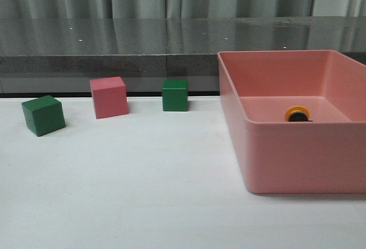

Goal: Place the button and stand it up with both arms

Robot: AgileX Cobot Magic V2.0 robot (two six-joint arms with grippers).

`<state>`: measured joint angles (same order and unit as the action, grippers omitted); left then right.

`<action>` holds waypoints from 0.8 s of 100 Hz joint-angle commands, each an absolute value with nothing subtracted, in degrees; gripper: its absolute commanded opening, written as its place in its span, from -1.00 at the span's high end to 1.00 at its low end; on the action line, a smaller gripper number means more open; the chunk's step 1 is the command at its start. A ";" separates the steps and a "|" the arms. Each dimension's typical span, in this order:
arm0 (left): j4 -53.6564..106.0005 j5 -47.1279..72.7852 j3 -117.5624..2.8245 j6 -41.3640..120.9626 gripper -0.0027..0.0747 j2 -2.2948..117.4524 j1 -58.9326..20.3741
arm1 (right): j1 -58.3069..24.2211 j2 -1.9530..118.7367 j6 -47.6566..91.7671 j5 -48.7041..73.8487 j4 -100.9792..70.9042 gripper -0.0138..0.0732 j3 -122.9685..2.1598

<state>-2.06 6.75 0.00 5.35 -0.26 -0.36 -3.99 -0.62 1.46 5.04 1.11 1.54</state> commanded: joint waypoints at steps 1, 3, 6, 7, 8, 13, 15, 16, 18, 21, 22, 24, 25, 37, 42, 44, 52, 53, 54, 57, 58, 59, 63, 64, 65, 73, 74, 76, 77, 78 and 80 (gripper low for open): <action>-2.03 2.05 2.58 4.79 0.98 -2.05 -0.46 | -3.74 -1.65 1.31 0.88 1.37 0.95 0.74; -2.03 2.05 2.58 4.79 0.98 -2.05 -0.46 | -3.74 -1.65 1.31 0.88 1.37 0.95 0.74; -2.03 2.05 2.58 4.79 0.98 -2.05 -0.46 | -3.74 -1.65 1.31 0.88 1.37 0.95 0.74; -2.03 2.05 2.58 4.79 0.98 -2.05 -0.46 | -3.74 -1.65 1.31 0.88 1.37 0.95 0.74; -2.03 2.05 2.58 4.79 0.98 -2.05 -0.46 | -3.74 -1.65 1.31 0.88 1.37 0.95 0.74; -2.03 2.05 2.58 4.79 0.98 -2.05 -0.46 | -3.74 -1.65 1.31 0.88 1.37 0.95 0.74; -2.03 2.05 2.58 4.79 0.98 -2.05 -0.46 | -3.74 -1.65 1.31 0.88 1.37 0.95 0.74; -2.03 2.05 2.58 4.79 0.98 -2.05 -0.46 | -3.74 -1.65 1.31 0.88 1.37 0.95 0.74; -2.03 2.05 2.58 4.79 0.98 -2.05 -0.46 | -3.74 -1.65 1.31 0.88 1.37 0.95 0.74; -2.03 2.05 2.58 4.79 0.98 -2.05 -0.46 | -3.74 -1.65 1.31 0.88 1.37 0.95 0.74; -2.03 2.05 2.58 4.79 0.98 -2.05 -0.46 | -3.74 -1.65 1.31 0.88 1.37 0.95 0.74; -2.03 2.05 2.58 4.79 0.98 -2.05 -0.46 | -3.74 -1.65 1.31 0.88 1.37 0.95 0.74; -2.03 2.05 2.58 4.79 0.98 -2.05 -0.46 | -3.74 -1.65 1.31 0.88 1.37 0.95 0.74; -2.03 2.05 2.58 4.79 0.98 -2.05 -0.46 | -3.74 -1.65 1.31 0.88 1.37 0.95 0.74; -2.03 2.05 2.58 4.79 0.98 -2.05 -0.46 | -3.74 -1.65 1.31 0.88 1.37 0.95 0.74; -2.03 2.05 2.58 4.79 0.98 -2.05 -0.46 | -3.74 -1.65 1.31 0.88 1.37 0.95 0.74; -2.03 2.05 2.58 4.79 0.98 -2.05 -0.46 | -3.74 -1.65 1.31 0.74 1.37 0.95 0.74; -2.03 2.05 2.58 4.79 0.98 -2.05 -0.46 | -3.74 -1.65 1.31 0.64 1.37 0.95 0.74; -2.03 2.05 2.58 4.79 0.98 -2.05 -0.46 | -3.74 -1.65 1.31 0.46 1.37 0.95 0.74; -2.03 2.05 2.58 4.79 0.98 -2.05 -0.46 | -3.74 -1.65 1.31 -1.41 1.37 0.95 0.74; -2.03 2.05 2.58 4.79 0.98 -2.05 -0.46 | -3.74 -1.65 1.31 -1.91 1.37 0.95 0.74; -2.03 2.05 2.58 4.79 0.98 -2.05 -0.46 | -3.74 -1.65 1.31 -3.05 1.37 0.95 0.74; -2.03 2.05 2.58 4.79 0.98 -2.05 -0.46 | -3.74 -1.65 0.57 -6.87 0.46 0.95 0.74; -2.03 2.05 2.58 4.79 0.98 -2.05 -0.46 | -3.74 -1.65 0.00 -7.54 0.00 0.95 0.74; -2.03 2.05 2.58 4.79 0.98 -2.05 -0.46 | -3.74 -1.65 0.00 -8.22 -0.45 0.95 0.74; -2.03 2.05 2.58 4.79 0.98 -2.05 -0.46 | -3.74 -1.52 -2.54 -13.37 -2.62 0.95 0.02; -2.03 2.05 2.58 4.79 0.98 -2.05 -0.46 | -3.74 -1.46 -2.54 -13.37 -2.74 0.95 -0.18; -2.03 2.05 2.58 4.79 0.98 -2.05 -0.46 | -3.74 -1.31 -2.54 -12.67 -2.70 0.95 -0.97; -2.03 2.05 2.58 4.79 0.98 -2.05 -0.46 | -3.74 -1.14 -2.54 -11.71 -2.70 0.95 -1.29; -2.03 2.05 2.58 4.79 0.98 -2.05 -0.46 | -3.74 -1.04 -2.54 -11.07 -2.70 0.95 -2.03; -2.03 2.05 2.58 4.79 0.98 -2.05 -0.46 | -3.74 -0.67 -2.54 -8.69 -2.70 0.95 -3.35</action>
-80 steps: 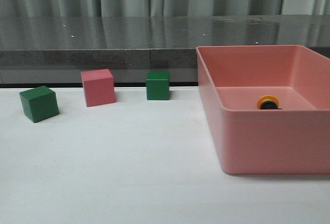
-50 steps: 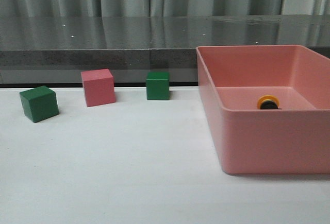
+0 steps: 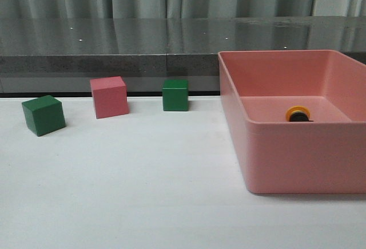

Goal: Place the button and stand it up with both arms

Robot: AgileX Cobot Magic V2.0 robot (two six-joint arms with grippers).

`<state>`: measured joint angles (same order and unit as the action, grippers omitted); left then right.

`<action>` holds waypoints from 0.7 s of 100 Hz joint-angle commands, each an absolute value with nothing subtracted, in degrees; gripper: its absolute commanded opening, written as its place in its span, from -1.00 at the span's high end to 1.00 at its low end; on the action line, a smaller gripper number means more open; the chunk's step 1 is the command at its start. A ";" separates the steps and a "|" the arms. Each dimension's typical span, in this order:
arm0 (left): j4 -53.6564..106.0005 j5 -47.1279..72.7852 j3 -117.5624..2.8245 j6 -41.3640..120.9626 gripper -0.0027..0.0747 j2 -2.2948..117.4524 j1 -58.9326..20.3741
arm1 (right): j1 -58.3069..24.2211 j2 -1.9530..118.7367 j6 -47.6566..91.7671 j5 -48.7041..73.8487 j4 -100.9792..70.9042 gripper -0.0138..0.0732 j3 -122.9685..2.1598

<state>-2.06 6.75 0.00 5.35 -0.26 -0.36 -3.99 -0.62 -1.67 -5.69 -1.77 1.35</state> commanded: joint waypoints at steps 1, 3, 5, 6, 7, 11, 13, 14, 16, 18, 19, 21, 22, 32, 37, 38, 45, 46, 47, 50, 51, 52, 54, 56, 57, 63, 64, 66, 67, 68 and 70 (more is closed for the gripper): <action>-2.03 2.05 2.58 4.79 0.98 -2.05 -0.46 | -3.74 -0.54 -2.54 -7.77 -2.70 0.95 -3.84; -2.03 2.05 2.58 4.79 0.98 -2.05 -0.46 | -3.74 0.06 -2.54 -4.71 -2.70 0.95 -5.45; -2.03 2.05 2.58 4.79 0.98 -2.05 -0.46 | -3.74 0.81 -2.54 -1.36 -2.75 0.95 -7.19; -2.03 2.05 2.58 4.79 0.98 -2.05 -0.46 | -3.74 1.39 -2.54 0.00 -2.75 0.95 -7.79; -2.03 2.05 2.58 4.79 0.98 -2.05 -0.46 | -3.74 1.71 -2.54 1.96 -2.75 0.95 -9.01; -2.03 2.05 2.58 4.79 0.98 -2.05 -0.46 | -3.74 3.95 -2.54 7.88 -3.02 0.95 -12.17; -2.03 2.05 2.58 4.79 0.98 -2.05 -0.46 | -3.74 5.29 -2.54 9.57 -3.02 0.95 -14.09; -2.03 2.05 2.58 4.79 0.98 -2.05 -0.46 | -3.74 5.77 -2.54 11.13 -3.08 0.95 -15.41; -2.03 2.05 2.58 4.79 0.98 -2.05 -0.46 | -3.74 7.23 -2.54 13.40 -3.07 0.95 -16.71; -2.03 2.05 2.58 4.79 0.98 -2.05 -0.46 | -3.74 8.79 -2.48 15.48 -3.07 0.95 -18.69; -2.03 2.05 2.58 4.79 0.98 -2.05 -0.46 | -3.74 9.33 -2.48 16.11 -3.07 0.95 -20.04; -2.03 2.05 2.58 4.79 0.98 -2.05 -0.46 | -3.74 11.05 -2.48 18.09 -3.07 0.95 -22.10; -2.03 2.05 2.58 4.79 0.98 -2.05 -0.46 | -3.74 11.64 -2.48 18.78 -3.13 0.95 -22.79; -2.03 2.05 2.58 4.79 0.98 -2.05 -0.46 | -3.74 21.82 -2.44 29.10 -3.73 0.95 -32.95; -2.03 2.05 2.58 4.79 0.98 -2.05 -0.46 | -3.74 26.93 -2.44 33.04 -3.73 0.95 -37.83; -2.03 2.05 2.58 4.79 0.98 -2.05 -0.46 | -3.74 27.65 -2.44 33.53 -3.73 0.95 -39.16; -2.03 2.05 2.58 4.79 0.98 -2.05 -0.46 | -3.74 34.49 -2.44 36.24 -3.73 0.95 -45.06; -2.03 2.05 2.58 4.79 0.98 -2.05 -0.46 | -3.74 35.75 -2.44 36.24 -3.73 0.95 -45.57; -2.03 2.05 2.58 4.79 0.98 -2.05 -0.46 | -3.74 36.38 -2.44 36.13 -3.73 0.95 -46.52; -2.03 2.05 2.58 4.79 0.98 -2.05 -0.46 | -3.74 38.78 -2.44 35.66 -3.73 0.95 -48.29; -2.03 2.05 2.58 4.79 0.98 -2.05 -0.46 | -3.74 39.89 -2.44 35.32 -3.73 0.95 -48.70; -2.03 2.05 2.58 4.79 0.98 -2.05 -0.46 | -3.74 40.45 -2.44 35.14 -3.73 0.95 -49.46; -2.03 2.05 2.58 4.79 0.98 -2.05 -0.46 | -3.74 42.08 -2.44 34.52 -3.73 0.95 -50.50; -2.03 2.05 2.58 4.79 0.98 -2.05 -0.46 | -3.74 43.62 -2.44 33.82 -3.73 0.95 -51.41; -2.03 2.05 2.58 4.79 0.98 -2.05 -0.46 | -3.74 44.11 -2.44 33.55 -3.79 0.95 -51.70; -2.03 2.05 2.58 4.79 0.98 -2.05 -0.46 | -3.74 48.03 -2.44 31.01 -3.93 0.95 -53.86; -2.03 2.05 2.58 4.79 0.98 -2.05 -0.46 | -3.74 48.40 -2.44 30.80 -4.00 0.95 -54.06; -2.03 2.05 2.58 4.79 0.98 -2.05 -0.46 | -3.74 49.54 -2.44 30.29 -4.29 0.95 -54.57; -2.03 2.05 2.58 4.79 0.98 -2.05 -0.46 | -3.74 50.36 -2.44 30.12 -4.36 0.95 -54.72; -2.03 2.05 2.58 4.79 0.98 -2.05 -0.46 | -3.74 50.77 -2.44 29.81 -4.56 0.95 -54.99; -2.03 2.05 2.58 4.79 0.98 -2.05 -0.46 | -3.74 51.92 -2.44 29.09 -4.68 0.95 -55.37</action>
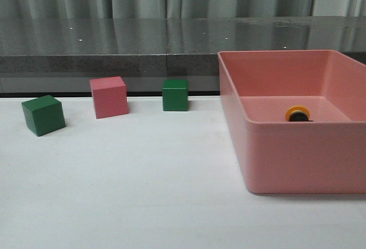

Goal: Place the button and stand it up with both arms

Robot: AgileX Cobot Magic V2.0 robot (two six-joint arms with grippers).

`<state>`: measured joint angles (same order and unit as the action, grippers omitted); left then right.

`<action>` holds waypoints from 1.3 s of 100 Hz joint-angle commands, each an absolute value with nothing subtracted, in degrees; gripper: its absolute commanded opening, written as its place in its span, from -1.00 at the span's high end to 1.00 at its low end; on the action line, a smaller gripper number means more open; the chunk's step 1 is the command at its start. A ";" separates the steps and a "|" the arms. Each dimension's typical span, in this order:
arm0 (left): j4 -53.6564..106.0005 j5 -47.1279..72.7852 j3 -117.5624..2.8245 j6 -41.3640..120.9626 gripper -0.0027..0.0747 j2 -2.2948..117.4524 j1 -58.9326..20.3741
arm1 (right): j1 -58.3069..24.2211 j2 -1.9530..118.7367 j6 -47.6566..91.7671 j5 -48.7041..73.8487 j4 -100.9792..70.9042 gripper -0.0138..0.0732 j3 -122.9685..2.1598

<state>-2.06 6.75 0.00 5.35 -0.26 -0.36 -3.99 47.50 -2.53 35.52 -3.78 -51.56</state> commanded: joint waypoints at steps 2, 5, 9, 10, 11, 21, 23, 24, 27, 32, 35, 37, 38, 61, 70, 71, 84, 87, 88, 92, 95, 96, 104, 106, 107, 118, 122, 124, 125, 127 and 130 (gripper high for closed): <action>-2.03 2.05 2.58 4.79 0.98 -2.05 -0.46 | -3.74 53.00 -2.44 28.18 -4.74 0.95 -55.61; -2.03 2.05 2.58 4.79 0.98 -2.05 -0.46 | -3.74 54.57 -2.44 27.23 -4.74 0.95 -56.21; -2.03 2.05 2.58 4.79 0.98 -2.05 -0.46 | -3.74 56.85 -2.44 26.52 -4.74 0.95 -56.84; -2.03 2.05 2.58 4.79 0.98 -2.05 -0.46 | -3.74 57.24 -2.44 26.51 -4.80 0.95 -57.12; -2.03 2.05 2.58 4.79 0.98 -2.05 -0.46 | -3.74 58.01 -2.44 26.51 -4.79 0.95 -57.23; -2.03 2.05 2.58 4.79 0.98 -2.05 -0.46 | -4.18 63.21 -2.44 27.06 -4.84 0.95 -58.71; -2.03 2.05 2.58 4.79 0.98 -2.05 -0.46 | -4.45 64.24 -2.23 27.19 -4.84 0.95 -58.83; -2.03 2.05 2.58 4.79 0.98 -2.05 -0.46 | -4.54 64.57 -2.13 27.19 -4.84 0.94 -58.93; -2.03 2.05 2.58 4.79 0.98 -2.05 -0.46 | -5.06 65.89 -1.54 27.19 -4.84 0.93 -59.09; -2.03 2.05 2.58 4.79 0.98 -2.05 -0.46 | -6.17 68.31 0.45 27.34 -4.84 0.89 -59.43; -2.03 2.05 2.58 4.79 0.98 -2.05 -0.46 | -7.07 69.43 1.36 27.53 -4.84 0.83 -59.73; -2.03 2.05 2.58 4.79 0.98 -2.05 -0.46 | -7.62 70.27 1.90 27.61 -4.84 0.77 -59.83; -2.03 2.05 2.58 4.79 0.98 -2.05 -0.46 | -7.81 70.54 2.05 27.61 -4.84 0.75 -59.92; -2.03 2.05 2.58 4.79 0.98 -2.05 -0.46 | -11.82 78.73 2.94 26.92 -4.84 -0.58 -61.74; -2.03 2.05 2.58 4.79 0.98 -2.05 -0.46 | -11.82 82.18 2.79 26.92 -4.84 -0.71 -62.51; -2.03 2.05 2.58 4.79 0.98 -2.05 -0.46 | -11.82 82.45 2.79 26.92 -4.84 -0.70 -62.62; -2.03 2.05 2.58 4.79 0.98 -2.05 -0.46 | -11.82 87.68 2.75 26.24 -4.84 -0.62 -63.33; -2.03 2.05 2.58 4.79 0.98 -2.05 -0.46 | -11.82 88.75 2.75 25.82 -4.84 -0.62 -63.38; -2.03 2.05 2.58 4.79 0.98 -2.05 -0.46 | -11.82 89.27 2.75 25.70 -4.84 -0.62 -63.38; -2.03 2.05 2.58 4.79 0.98 -2.05 -0.46 | -11.82 90.58 2.75 25.17 -4.84 -0.62 -63.38; -2.03 2.05 2.58 4.79 0.98 -2.05 -0.46 | -11.82 91.82 2.75 24.78 -4.84 -0.62 -63.38; -2.03 2.05 2.58 4.79 0.98 -2.05 -0.46 | -11.82 92.07 2.75 24.63 -4.84 -0.62 -63.38; -2.03 2.05 2.58 4.79 0.98 -2.05 -0.46 | -11.71 94.66 2.75 23.59 -4.84 -0.62 -63.38; -2.03 2.05 2.58 4.79 0.98 -2.05 -0.46 | -11.71 95.30 2.75 23.30 -4.84 -0.62 -63.38; -2.03 2.05 2.58 4.79 0.98 -2.05 -0.46 | -11.71 95.71 2.75 23.04 -4.84 -0.62 -63.38; -2.03 2.05 2.58 4.79 0.98 -2.05 -0.46 | -11.71 98.34 2.75 20.62 -4.84 -0.62 -63.38; -2.03 2.05 2.58 4.79 0.98 -2.05 -0.46 | -11.71 99.25 2.75 19.53 -4.84 -0.62 -63.38; -2.03 2.05 2.58 4.79 0.98 -2.05 -0.46 | -11.71 99.62 2.74 18.99 -4.84 -0.62 -63.38; -2.03 2.05 2.58 4.79 0.98 -2.05 -0.46 | -11.71 99.75 2.74 18.84 -4.84 -0.62 -63.38; -2.03 2.05 2.58 4.79 0.98 -2.05 -0.46 | -11.71 100.14 2.74 18.41 -4.86 -0.62 -63.38; -2.03 2.05 2.58 4.79 0.98 -2.05 -0.46 | -11.71 100.65 2.74 17.97 -4.86 -0.62 -63.38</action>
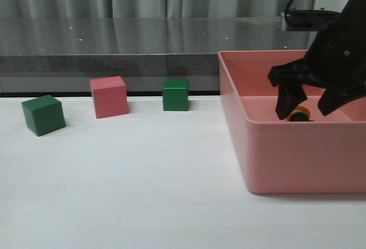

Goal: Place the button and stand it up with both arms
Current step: 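Lower the right gripper into the pink bin and grasp the yellow button, then lift the button out of the bin and carry it toward the cubes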

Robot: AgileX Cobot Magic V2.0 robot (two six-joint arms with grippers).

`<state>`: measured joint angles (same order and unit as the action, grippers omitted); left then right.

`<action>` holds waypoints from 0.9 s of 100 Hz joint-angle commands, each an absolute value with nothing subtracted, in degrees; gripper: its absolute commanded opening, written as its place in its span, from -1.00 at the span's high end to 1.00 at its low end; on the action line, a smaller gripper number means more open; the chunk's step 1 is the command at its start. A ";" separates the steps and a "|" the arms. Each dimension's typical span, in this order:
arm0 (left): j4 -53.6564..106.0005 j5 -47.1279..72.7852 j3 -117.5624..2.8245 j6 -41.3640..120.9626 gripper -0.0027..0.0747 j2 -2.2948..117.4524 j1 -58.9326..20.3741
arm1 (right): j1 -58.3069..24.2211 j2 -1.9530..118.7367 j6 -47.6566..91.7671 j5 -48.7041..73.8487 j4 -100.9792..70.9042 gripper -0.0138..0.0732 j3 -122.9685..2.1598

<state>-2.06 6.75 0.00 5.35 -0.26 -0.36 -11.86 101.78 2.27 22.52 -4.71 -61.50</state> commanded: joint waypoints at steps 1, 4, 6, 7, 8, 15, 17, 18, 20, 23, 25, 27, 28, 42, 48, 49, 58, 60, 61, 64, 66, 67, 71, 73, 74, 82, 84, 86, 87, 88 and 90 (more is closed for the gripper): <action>-2.03 2.05 2.58 4.79 0.98 -2.05 -0.46 | -11.71 100.75 2.74 17.87 -4.86 -0.62 -63.38; -2.03 2.05 2.58 4.79 0.98 -2.05 -0.46 | -11.71 101.21 2.74 17.79 -4.86 -0.61 -63.38; -2.03 2.05 2.58 4.79 0.98 -2.05 -0.46 | -11.71 101.45 2.74 17.79 -4.86 -0.60 -63.40; -2.03 2.05 2.58 4.79 0.98 -2.05 -0.46 | -11.71 101.59 2.74 17.79 -4.86 -0.59 -63.40; -2.03 2.05 2.58 4.79 0.98 -2.05 -0.46 | -11.71 101.68 2.74 17.87 -4.86 -0.58 -63.40; -2.03 2.05 2.58 4.79 0.98 -2.05 -0.46 | -11.71 102.63 2.74 18.61 -4.86 -0.43 -63.40; -2.03 2.05 2.58 4.79 0.98 -2.05 -0.46 | -11.71 102.86 2.74 18.85 -4.86 -0.36 -63.40; -2.03 2.05 2.58 4.79 0.98 -2.05 -0.46 | -11.71 102.98 2.74 18.92 -4.86 -0.32 -63.40; -2.03 2.05 2.58 4.79 0.98 -2.05 -0.46 | -11.71 103.19 2.74 19.24 -4.86 -0.26 -63.40; -2.03 2.05 2.58 4.79 0.98 -2.05 -0.46 | -11.71 103.45 2.74 19.54 -4.86 -0.13 -63.40; -2.03 2.05 2.58 4.79 0.98 -2.05 -0.46 | -11.71 103.57 2.74 19.81 -4.86 -0.05 -63.40; -2.03 2.05 2.58 4.79 0.98 -2.05 -0.46 | -11.71 103.57 2.74 20.04 -4.86 0.01 -63.40; -2.03 2.05 2.58 4.79 0.98 -2.05 -0.46 | -11.71 103.61 2.74 20.13 -4.86 0.07 -63.40; -2.03 2.05 2.58 4.79 0.98 -2.05 -0.46 | -11.71 103.14 2.74 21.29 -4.86 0.57 -63.73; -2.03 2.05 2.58 4.79 0.98 -2.05 -0.46 | -11.71 102.33 2.74 22.67 -4.86 0.62 -64.71; -2.03 2.05 2.58 4.79 0.98 -2.05 -0.46 | -11.71 102.21 2.74 22.81 -4.86 0.62 -64.86; -2.03 2.05 2.58 4.79 0.98 -2.05 -0.46 | -11.82 99.80 2.74 25.71 -4.86 0.62 -67.47; -2.03 2.05 2.58 4.79 0.98 -2.05 -0.46 | -11.97 99.14 2.74 26.49 -4.86 0.62 -68.22; -2.03 2.05 2.58 4.79 0.98 -2.05 -0.46 | -12.10 98.64 2.74 26.98 -4.86 0.62 -68.50; -2.03 2.05 2.58 4.79 0.98 -2.05 -0.46 | -12.45 97.68 2.74 27.97 -4.86 0.62 -69.95; -2.03 2.05 2.58 4.79 0.98 -2.05 -0.46 | -12.75 96.99 2.80 28.85 -4.86 0.62 -70.58; -2.03 2.05 2.58 4.79 0.98 -2.05 -0.46 | -12.88 96.76 2.80 29.14 -4.86 0.62 -71.27; -2.03 2.05 2.58 4.79 0.98 -2.05 -0.46 | -13.76 95.54 2.99 31.02 -4.86 0.62 -73.47; -2.03 2.05 2.58 4.79 0.98 -2.05 -0.46 | -14.33 95.05 3.29 31.91 -4.86 0.62 -74.23; -2.03 2.05 2.58 4.79 0.98 -2.05 -0.46 | -14.53 94.91 3.44 32.22 -4.86 0.62 -75.06; -2.03 2.05 2.58 4.79 0.98 -2.05 -0.46 | -17.28 94.08 7.09 36.24 -4.86 0.63 -79.85; -2.03 2.05 2.58 4.79 0.98 -2.05 -0.46 | -18.18 94.08 7.89 36.95 -4.86 0.63 -81.22; -2.03 2.05 2.58 4.79 0.98 -2.05 -0.46 | -19.11 94.08 9.09 37.95 -4.86 0.63 -82.55; -2.03 2.05 2.58 4.79 0.98 -2.05 -0.46 | -19.75 94.08 9.88 38.50 -4.86 0.63 -82.97; -2.03 2.05 2.58 4.79 0.98 -2.05 -0.46 | -20.08 94.15 10.28 38.75 -4.86 0.63 -83.77; -2.03 2.05 2.58 4.79 0.98 -2.05 -0.46 | -21.06 94.21 11.37 39.37 -4.91 0.63 -84.93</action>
